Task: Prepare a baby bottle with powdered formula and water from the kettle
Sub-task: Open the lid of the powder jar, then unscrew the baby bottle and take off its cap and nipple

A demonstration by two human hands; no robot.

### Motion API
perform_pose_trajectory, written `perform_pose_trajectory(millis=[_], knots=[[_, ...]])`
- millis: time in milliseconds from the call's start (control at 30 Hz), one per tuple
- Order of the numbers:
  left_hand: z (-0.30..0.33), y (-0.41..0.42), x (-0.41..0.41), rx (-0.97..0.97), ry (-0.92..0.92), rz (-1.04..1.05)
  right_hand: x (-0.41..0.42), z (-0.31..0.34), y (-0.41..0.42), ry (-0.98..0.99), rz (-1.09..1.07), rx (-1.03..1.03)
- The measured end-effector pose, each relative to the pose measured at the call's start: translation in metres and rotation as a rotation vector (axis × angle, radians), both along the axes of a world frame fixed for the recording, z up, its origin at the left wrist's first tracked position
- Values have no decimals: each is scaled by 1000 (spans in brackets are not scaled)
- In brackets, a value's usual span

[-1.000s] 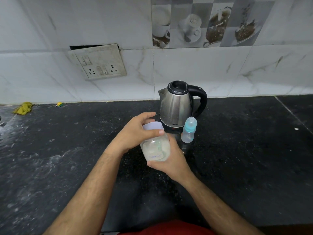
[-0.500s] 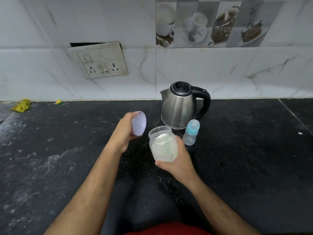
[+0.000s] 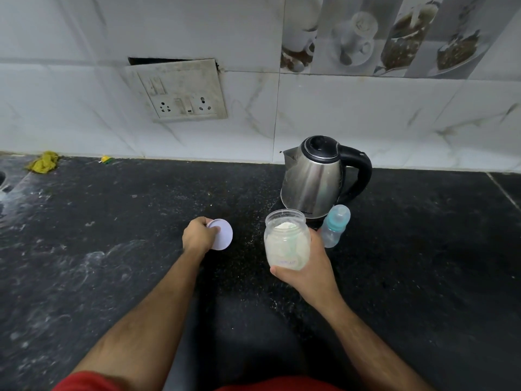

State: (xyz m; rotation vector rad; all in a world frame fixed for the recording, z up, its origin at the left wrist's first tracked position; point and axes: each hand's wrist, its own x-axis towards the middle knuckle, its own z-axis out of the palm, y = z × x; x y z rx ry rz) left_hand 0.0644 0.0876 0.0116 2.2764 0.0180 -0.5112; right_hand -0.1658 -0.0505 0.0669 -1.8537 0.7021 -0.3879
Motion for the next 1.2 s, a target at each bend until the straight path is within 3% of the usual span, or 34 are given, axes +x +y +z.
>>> perform_pose_trajectory(millis=[233, 400, 500, 600, 667, 767, 933, 1200], knots=[[-11, 4, 9, 292, -153, -118, 3, -5, -1, 34, 7, -7], [-21, 9, 9, 347, -160, -152, 3, -4, -1, 29, 9, -32], [-19, 13, 5, 258, -210, -124, 2, -6, -1, 37, -20, -56], [-5, 14, -9, 33, -294, -47, 3, -12, -3, 42, -41, -86], [9, 10, -27, -209, -179, -84, 6, -17, -3, 56, -45, -92], [23, 8, -61, -503, 151, -257, 13, -25, -1, 81, -28, -72], [20, 10, -87, -568, 244, -444, 31, -34, 5, 103, 30, -84], [20, 17, -54, -388, 89, -445, 72, -26, -1, 246, 190, -181]])
